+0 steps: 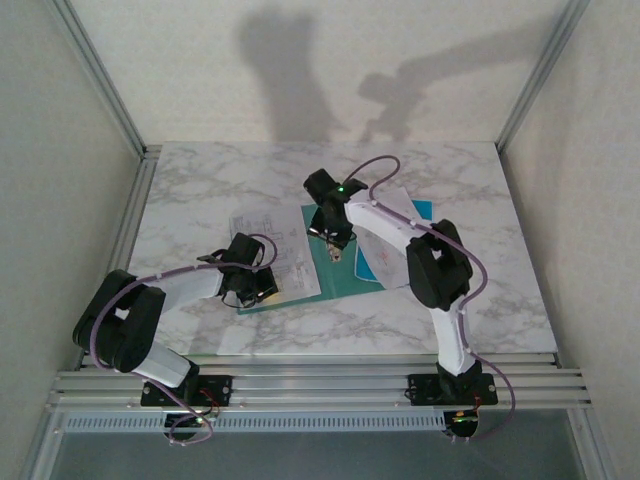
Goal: Put the files into the folder
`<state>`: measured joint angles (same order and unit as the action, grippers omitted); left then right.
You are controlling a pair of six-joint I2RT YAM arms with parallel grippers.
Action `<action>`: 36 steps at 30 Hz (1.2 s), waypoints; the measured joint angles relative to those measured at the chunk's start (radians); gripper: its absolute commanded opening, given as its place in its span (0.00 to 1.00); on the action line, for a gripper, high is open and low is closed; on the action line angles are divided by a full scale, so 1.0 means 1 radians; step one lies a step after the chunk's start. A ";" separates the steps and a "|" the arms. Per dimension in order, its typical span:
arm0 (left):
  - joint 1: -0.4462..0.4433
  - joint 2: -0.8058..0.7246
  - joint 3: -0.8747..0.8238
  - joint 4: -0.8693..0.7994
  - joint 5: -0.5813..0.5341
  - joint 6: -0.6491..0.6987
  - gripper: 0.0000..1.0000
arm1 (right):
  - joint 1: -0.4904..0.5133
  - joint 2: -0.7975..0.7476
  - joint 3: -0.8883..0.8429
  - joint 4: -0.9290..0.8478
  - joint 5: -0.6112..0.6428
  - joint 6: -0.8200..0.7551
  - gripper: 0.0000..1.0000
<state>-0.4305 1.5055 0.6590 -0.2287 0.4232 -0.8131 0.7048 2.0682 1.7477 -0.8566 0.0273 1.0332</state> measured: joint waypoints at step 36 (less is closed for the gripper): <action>0.003 -0.009 0.014 -0.053 -0.019 0.001 0.03 | -0.095 0.175 0.196 0.249 -0.195 0.069 0.64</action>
<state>-0.4278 1.4963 0.6731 -0.2813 0.4042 -0.8120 0.6098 2.2436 1.9438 -0.6075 -0.1680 1.1023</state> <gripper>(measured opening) 0.037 0.643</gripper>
